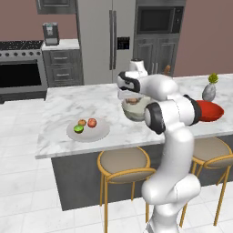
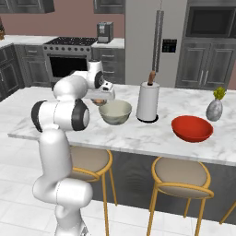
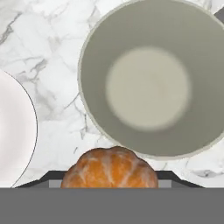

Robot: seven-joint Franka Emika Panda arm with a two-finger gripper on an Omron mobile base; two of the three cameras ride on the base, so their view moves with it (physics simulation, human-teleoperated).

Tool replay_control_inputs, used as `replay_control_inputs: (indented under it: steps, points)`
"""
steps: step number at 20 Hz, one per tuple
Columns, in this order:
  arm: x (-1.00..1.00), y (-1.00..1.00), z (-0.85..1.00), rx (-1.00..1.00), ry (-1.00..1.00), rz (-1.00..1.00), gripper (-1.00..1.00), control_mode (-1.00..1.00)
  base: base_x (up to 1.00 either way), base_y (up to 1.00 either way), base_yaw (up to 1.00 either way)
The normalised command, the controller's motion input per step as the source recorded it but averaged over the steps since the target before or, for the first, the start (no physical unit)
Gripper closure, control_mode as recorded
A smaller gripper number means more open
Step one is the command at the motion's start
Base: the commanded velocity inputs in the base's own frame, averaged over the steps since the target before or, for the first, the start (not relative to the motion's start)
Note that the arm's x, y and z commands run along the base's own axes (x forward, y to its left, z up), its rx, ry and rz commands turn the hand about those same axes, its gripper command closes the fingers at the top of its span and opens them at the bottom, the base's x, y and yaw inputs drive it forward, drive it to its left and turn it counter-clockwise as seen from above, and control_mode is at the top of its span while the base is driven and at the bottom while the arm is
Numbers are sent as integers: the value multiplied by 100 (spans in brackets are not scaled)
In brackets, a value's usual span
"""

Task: Take the fruits from the plate on the dining counter and place two fruits in each bowl.

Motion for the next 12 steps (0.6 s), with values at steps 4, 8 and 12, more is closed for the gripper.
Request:
replay_control_inputs:
  steps: [4,8,12]
  points:
    - [25,-49,-15,-3,8,-18,100,-100,0,0,0]
    - [31,-23,-22,-2,3,-15,100,-100,0,0,0]
    - [25,-9,-35,-2,0,-13,100,-100,0,0,0]
